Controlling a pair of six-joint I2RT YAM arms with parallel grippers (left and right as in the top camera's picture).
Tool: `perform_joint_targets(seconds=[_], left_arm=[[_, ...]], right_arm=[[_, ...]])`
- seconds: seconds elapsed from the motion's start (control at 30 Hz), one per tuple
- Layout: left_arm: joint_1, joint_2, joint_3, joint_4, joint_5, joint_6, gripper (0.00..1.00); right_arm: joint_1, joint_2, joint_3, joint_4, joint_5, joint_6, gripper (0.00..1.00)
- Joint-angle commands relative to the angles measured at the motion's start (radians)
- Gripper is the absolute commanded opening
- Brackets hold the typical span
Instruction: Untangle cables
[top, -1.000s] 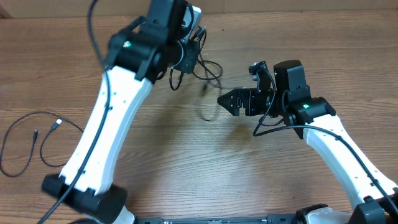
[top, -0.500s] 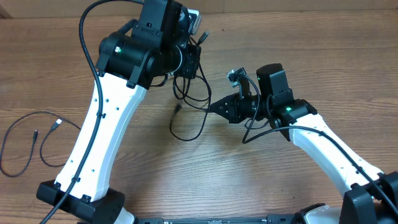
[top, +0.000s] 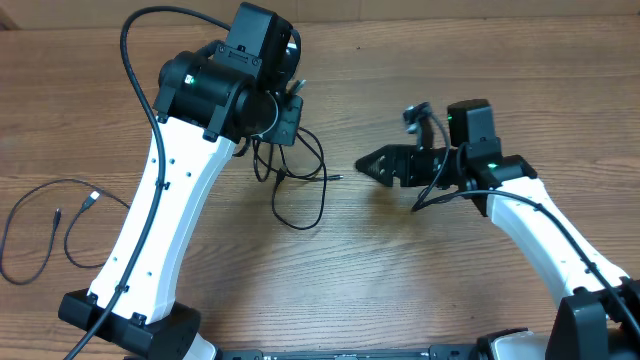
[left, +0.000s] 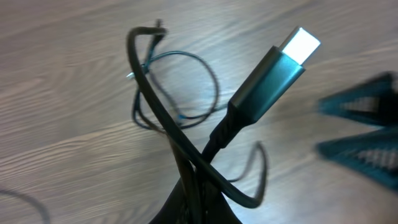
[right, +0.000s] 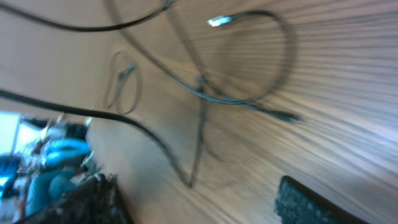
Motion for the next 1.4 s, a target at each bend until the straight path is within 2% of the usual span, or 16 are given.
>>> perform_joint_targets(seconds=[0.0,0.13,0.23,0.3,0.33,0.43,0.53,0.67,0.73,0.8,0.93,1.0,1.17,1.23,1.37], left_arm=[[-0.002,-0.002,0.009,0.002,0.154,0.004,0.04],[-0.002,-0.002,0.009,0.003,0.211,0.004,0.05],[-0.002,-0.002,0.009,0.0,0.215,0.003,0.05],[-0.002,-0.002,0.009,-0.01,0.259,0.003,0.04],[-0.002,-0.002,0.009,-0.014,0.288,0.003,0.04],[-0.002,-0.002,0.009,-0.014,0.303,0.004,0.04],[-0.002,-0.002,0.008,-0.029,0.3,0.027,0.05],[-0.002,-0.002,0.004,-0.055,0.273,0.061,0.04],[-0.002,-0.002,-0.007,-0.078,0.2,0.06,0.04],[-0.002,-0.002,-0.015,-0.097,0.178,0.06,0.04],[-0.002,-0.002,-0.018,-0.105,0.175,0.061,0.04],[-0.002,-0.002,-0.018,-0.105,0.163,0.061,0.04],[0.0,-0.002,-0.018,-0.092,0.129,0.06,0.05],[0.0,-0.002,-0.017,-0.053,0.027,0.044,0.04],[0.012,-0.002,0.009,0.005,-0.168,-0.006,0.04]], right_arm=[[0.068,0.0,-0.002,0.061,-0.111,-0.108,0.91],[0.156,0.0,-0.002,0.171,-0.109,-0.104,0.92],[0.2,0.0,-0.002,0.221,-0.058,-0.1,0.87],[0.219,0.0,-0.002,0.241,0.011,-0.1,0.77],[0.222,0.0,-0.002,0.258,0.014,-0.1,0.5],[0.221,0.0,-0.002,0.273,0.021,-0.092,0.04],[0.204,0.0,-0.001,0.313,0.055,0.053,0.04],[0.138,-0.013,0.014,0.464,-0.059,0.202,0.04],[0.058,-0.029,0.018,0.581,-0.109,0.32,0.04],[0.001,-0.032,0.018,0.599,-0.108,0.354,0.04],[-0.109,-0.031,0.017,0.402,0.006,0.354,0.04],[-0.133,-0.031,0.017,0.336,0.035,0.354,0.04],[-0.142,-0.031,0.016,0.032,0.222,0.345,0.04],[-0.142,-0.031,0.016,-0.149,0.406,0.346,0.04],[-0.142,-0.031,0.016,-0.354,0.674,0.389,0.04]])
